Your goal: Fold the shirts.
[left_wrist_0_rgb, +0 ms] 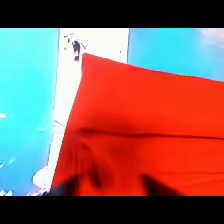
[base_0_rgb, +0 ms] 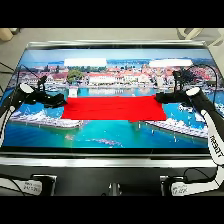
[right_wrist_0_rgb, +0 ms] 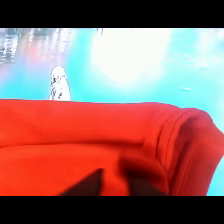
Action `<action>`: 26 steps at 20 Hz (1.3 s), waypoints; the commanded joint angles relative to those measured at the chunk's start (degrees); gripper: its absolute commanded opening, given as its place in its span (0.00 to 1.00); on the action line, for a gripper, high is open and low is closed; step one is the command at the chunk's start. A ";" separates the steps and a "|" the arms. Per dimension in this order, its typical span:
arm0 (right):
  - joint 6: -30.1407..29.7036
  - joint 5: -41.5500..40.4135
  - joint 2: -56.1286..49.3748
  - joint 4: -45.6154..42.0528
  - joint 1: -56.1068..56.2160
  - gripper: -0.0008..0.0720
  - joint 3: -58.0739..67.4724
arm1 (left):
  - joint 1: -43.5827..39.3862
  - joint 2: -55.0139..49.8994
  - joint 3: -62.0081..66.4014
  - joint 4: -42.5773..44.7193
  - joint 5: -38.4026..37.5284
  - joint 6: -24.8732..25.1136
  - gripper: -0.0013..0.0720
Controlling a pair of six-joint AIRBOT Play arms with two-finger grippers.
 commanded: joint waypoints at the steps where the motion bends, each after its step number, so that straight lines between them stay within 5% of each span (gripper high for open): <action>1: -2.51 5.33 -0.46 -1.73 -1.88 0.96 2.56 | 1.09 -1.62 3.15 -0.31 -3.52 0.20 0.98; 4: 2.34 16.39 0.61 -13.57 -10.62 0.98 6.03 | 3.45 0.81 8.02 2.12 -11.39 0.09 0.98; 8: 1.44 30.69 -4.90 -10.01 -16.24 1.00 5.77 | 1.57 7.74 8.26 1.18 -11.02 0.04 0.98; 12: 0.50 27.45 -9.44 -0.98 -10.97 1.00 5.79 | -5.20 12.00 8.31 -0.37 -10.56 0.07 0.98; 14: 5.62 20.81 -9.81 -2.08 -7.37 1.00 5.79 | -8.92 12.33 8.31 -0.35 -9.84 0.02 0.98; 15: 8.44 17.97 -9.79 -1.75 -5.79 0.95 5.81 | -10.71 12.17 8.28 -0.33 -9.20 0.04 0.98; 16: 8.59 16.35 -9.79 -0.66 -4.52 0.73 6.10 | -12.28 11.98 8.28 -0.33 -8.20 0.04 0.98; 18: 8.04 16.55 -9.29 0.02 -2.67 0.06 7.65 | -15.67 11.34 8.24 -0.33 -5.18 0.04 0.98; 19: 7.15 16.90 -8.33 0.24 -1.97 0.04 8.46 | -17.55 10.64 8.24 -0.33 -3.08 0.02 0.97; 20: 5.57 17.20 -6.62 0.44 -1.27 0.04 9.03 | -19.43 9.77 8.24 -0.33 -1.05 0.04 0.74; 21: 4.81 17.29 -4.33 0.37 -0.48 0.04 9.14 | -21.49 8.50 8.24 -0.37 1.18 0.02 0.25; 22: 4.74 17.33 -1.51 0.15 0.59 0.04 9.14 | -23.52 7.02 8.26 -0.76 3.78 0.00 0.06; 26: 4.39 19.30 10.62 -0.72 5.55 0.04 9.14 | -30.67 -2.16 8.44 -8.96 11.30 -4.70 0.06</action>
